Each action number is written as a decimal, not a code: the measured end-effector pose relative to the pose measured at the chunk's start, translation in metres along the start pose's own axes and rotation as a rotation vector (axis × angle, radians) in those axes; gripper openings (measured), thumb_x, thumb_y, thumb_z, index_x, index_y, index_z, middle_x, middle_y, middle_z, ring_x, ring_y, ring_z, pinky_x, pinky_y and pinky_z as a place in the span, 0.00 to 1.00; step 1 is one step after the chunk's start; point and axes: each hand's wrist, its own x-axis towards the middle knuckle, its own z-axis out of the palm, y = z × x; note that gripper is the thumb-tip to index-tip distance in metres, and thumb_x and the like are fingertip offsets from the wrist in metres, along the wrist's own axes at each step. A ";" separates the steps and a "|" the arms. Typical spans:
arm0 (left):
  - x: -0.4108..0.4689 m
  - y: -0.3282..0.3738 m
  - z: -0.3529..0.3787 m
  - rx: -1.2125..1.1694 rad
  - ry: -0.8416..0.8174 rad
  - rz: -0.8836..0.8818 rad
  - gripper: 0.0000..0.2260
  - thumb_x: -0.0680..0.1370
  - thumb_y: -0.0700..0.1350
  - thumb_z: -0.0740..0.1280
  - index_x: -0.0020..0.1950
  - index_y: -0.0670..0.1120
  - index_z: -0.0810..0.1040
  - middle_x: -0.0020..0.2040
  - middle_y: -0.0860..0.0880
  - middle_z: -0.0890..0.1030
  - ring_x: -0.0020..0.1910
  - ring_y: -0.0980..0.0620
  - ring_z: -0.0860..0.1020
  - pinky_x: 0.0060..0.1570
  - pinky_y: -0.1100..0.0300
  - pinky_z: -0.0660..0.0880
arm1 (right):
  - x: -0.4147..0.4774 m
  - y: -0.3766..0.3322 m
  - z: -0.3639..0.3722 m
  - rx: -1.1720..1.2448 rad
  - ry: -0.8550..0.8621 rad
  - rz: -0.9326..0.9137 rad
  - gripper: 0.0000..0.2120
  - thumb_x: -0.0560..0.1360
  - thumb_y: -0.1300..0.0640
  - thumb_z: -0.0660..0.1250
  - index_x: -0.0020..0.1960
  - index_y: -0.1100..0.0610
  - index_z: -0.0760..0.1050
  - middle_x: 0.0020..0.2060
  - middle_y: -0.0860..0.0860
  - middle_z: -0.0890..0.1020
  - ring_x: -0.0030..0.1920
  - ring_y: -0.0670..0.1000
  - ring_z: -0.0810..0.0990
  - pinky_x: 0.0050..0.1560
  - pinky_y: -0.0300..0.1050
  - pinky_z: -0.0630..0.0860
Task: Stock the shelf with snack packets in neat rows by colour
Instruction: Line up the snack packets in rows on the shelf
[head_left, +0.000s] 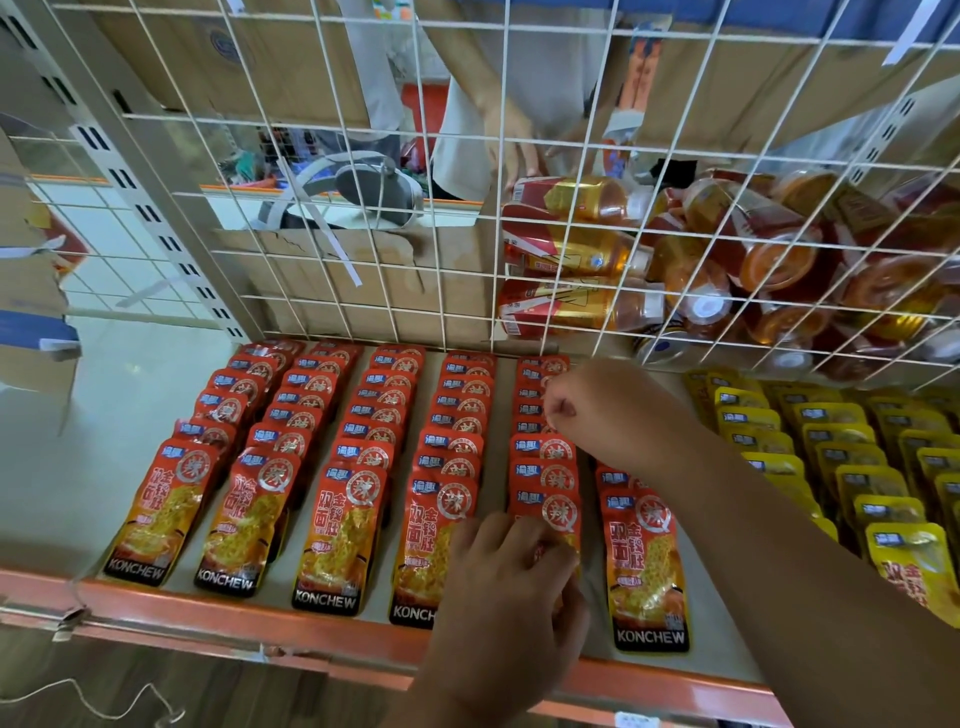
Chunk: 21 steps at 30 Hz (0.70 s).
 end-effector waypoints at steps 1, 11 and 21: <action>0.000 0.000 0.000 -0.002 -0.001 -0.001 0.05 0.74 0.53 0.70 0.47 0.53 0.81 0.49 0.56 0.78 0.49 0.54 0.74 0.51 0.53 0.70 | -0.001 -0.002 0.001 -0.015 -0.042 -0.010 0.07 0.78 0.57 0.65 0.46 0.51 0.82 0.41 0.47 0.82 0.42 0.47 0.81 0.46 0.41 0.78; -0.001 0.001 -0.003 -0.005 -0.006 0.004 0.07 0.74 0.54 0.69 0.48 0.53 0.80 0.49 0.57 0.79 0.49 0.55 0.75 0.53 0.55 0.69 | -0.010 -0.001 0.012 0.017 -0.005 -0.022 0.09 0.77 0.58 0.66 0.43 0.49 0.82 0.40 0.45 0.83 0.41 0.45 0.80 0.44 0.39 0.78; -0.001 0.002 -0.003 -0.012 -0.002 0.006 0.07 0.75 0.54 0.69 0.49 0.53 0.81 0.50 0.56 0.79 0.50 0.55 0.75 0.54 0.57 0.67 | -0.011 0.001 0.023 0.031 0.009 0.020 0.09 0.76 0.61 0.67 0.42 0.48 0.81 0.38 0.45 0.81 0.39 0.44 0.79 0.36 0.32 0.66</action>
